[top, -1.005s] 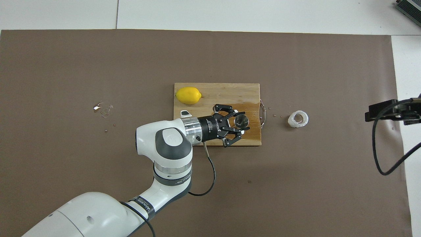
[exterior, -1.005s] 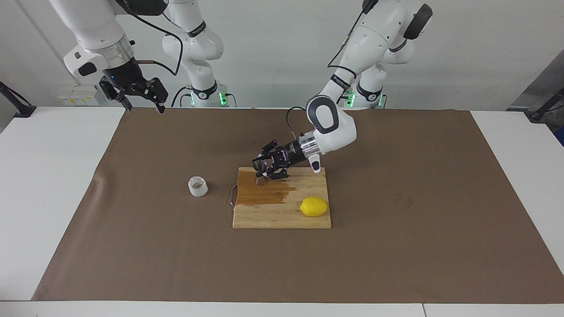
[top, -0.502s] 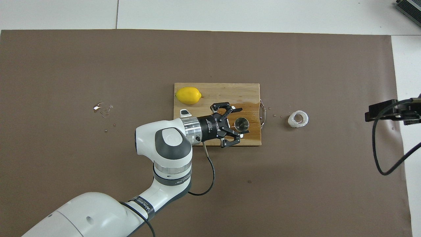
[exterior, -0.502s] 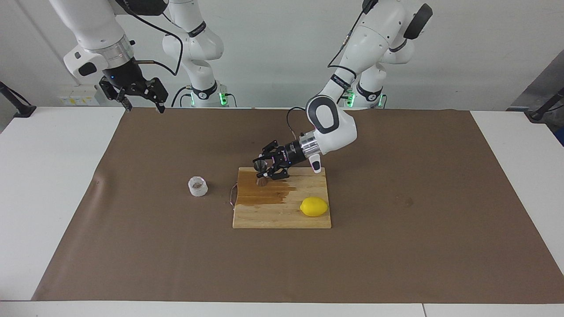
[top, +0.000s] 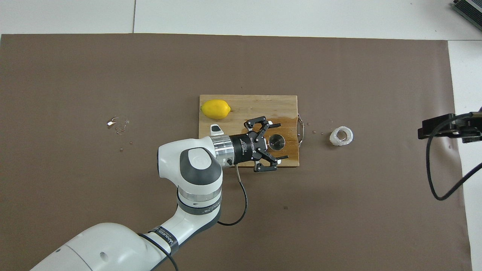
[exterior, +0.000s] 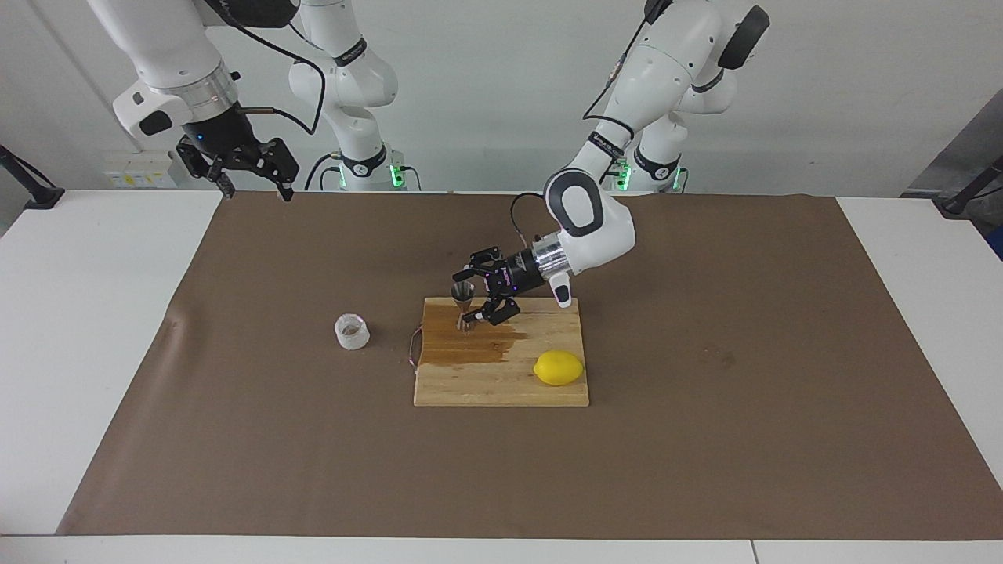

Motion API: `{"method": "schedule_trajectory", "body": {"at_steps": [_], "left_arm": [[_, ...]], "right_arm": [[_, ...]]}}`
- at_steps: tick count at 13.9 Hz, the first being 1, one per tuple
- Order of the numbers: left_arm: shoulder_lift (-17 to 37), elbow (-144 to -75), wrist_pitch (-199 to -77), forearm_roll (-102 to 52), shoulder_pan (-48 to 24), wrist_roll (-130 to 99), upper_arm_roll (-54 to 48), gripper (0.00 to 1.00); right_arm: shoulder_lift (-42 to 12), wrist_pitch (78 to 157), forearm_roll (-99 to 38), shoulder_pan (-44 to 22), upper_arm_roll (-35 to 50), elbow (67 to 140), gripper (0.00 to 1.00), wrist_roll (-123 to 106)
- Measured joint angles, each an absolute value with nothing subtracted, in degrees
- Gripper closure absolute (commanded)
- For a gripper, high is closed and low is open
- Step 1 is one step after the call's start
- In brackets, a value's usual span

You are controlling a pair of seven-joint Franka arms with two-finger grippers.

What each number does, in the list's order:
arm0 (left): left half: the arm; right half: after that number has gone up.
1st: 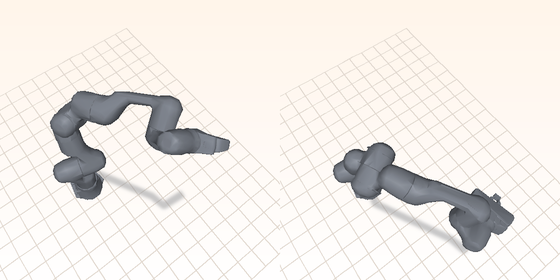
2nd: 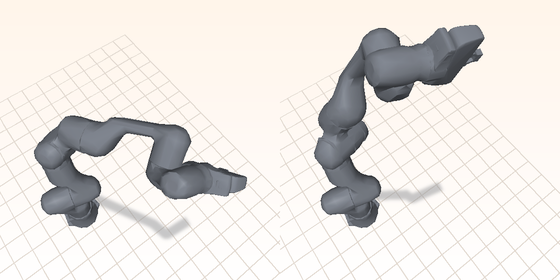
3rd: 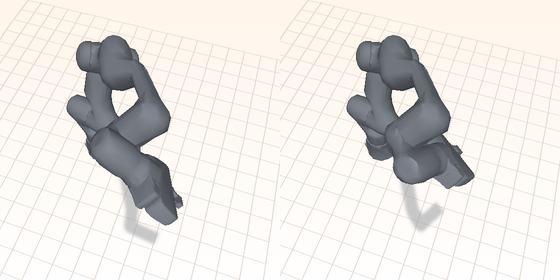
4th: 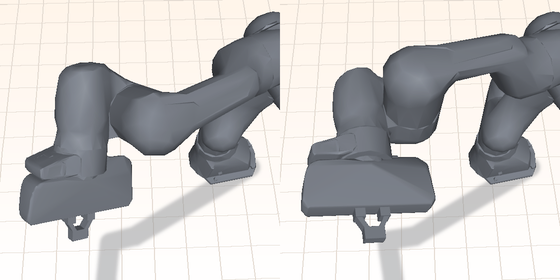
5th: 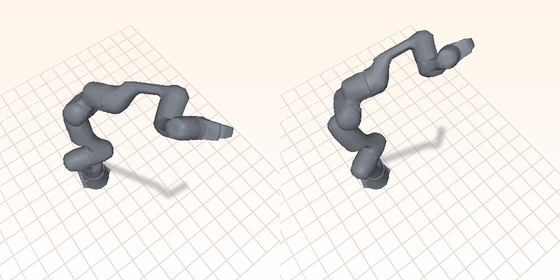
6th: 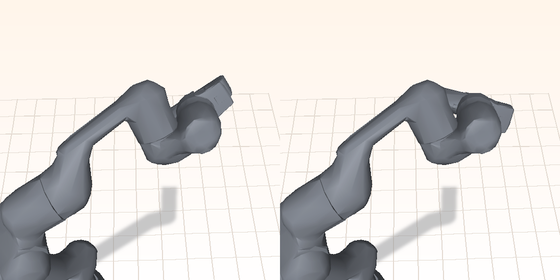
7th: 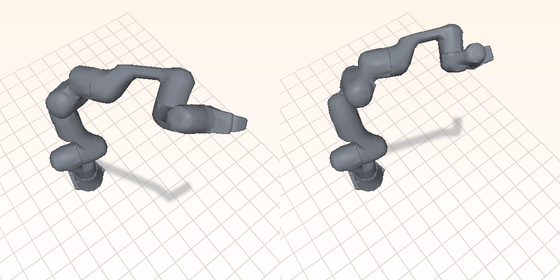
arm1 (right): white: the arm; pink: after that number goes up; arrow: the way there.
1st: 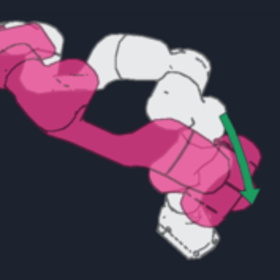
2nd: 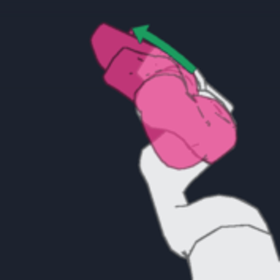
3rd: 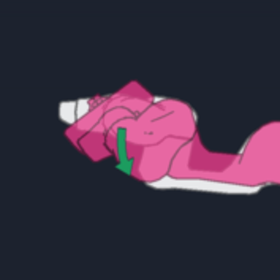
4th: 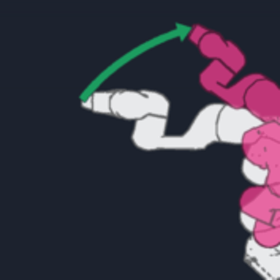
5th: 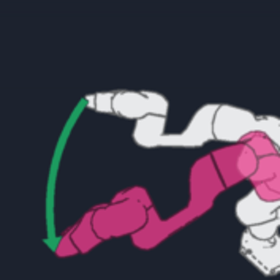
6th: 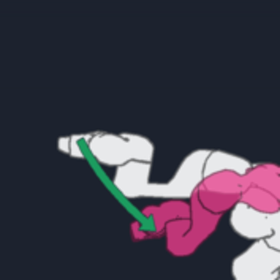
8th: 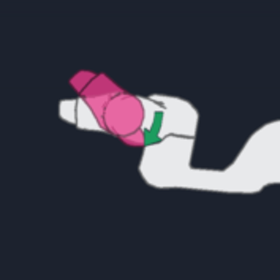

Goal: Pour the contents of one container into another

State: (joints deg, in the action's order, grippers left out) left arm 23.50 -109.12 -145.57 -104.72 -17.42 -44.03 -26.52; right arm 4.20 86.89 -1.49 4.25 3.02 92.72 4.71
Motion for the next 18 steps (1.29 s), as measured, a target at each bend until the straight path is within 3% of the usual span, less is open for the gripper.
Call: {"method": "schedule_trajectory", "body": {"at_steps": [5, 10, 18], "left_arm": [[18.48, -109.15, -141.35, -102.76, -17.36, -46.35, -26.09, 0.0], [13.96, -109.14, -139.18, -92.45, -11.37, -47.18, -25.44, 0.0], [10.62, -106.63, -130.7, -56.65, -5.09, -47.41, -25.01, 0.0]], "right_arm": [[4.2, 86.89, -1.49, 4.25, 3.02, 92.72, 0.0, 4.71], [4.2, 86.89, -1.49, 4.25, 3.02, 92.72, 0.0, 4.71], [4.2, 86.89, -1.49, 4.25, 3.02, 92.72, 0.0, 4.71]]}}
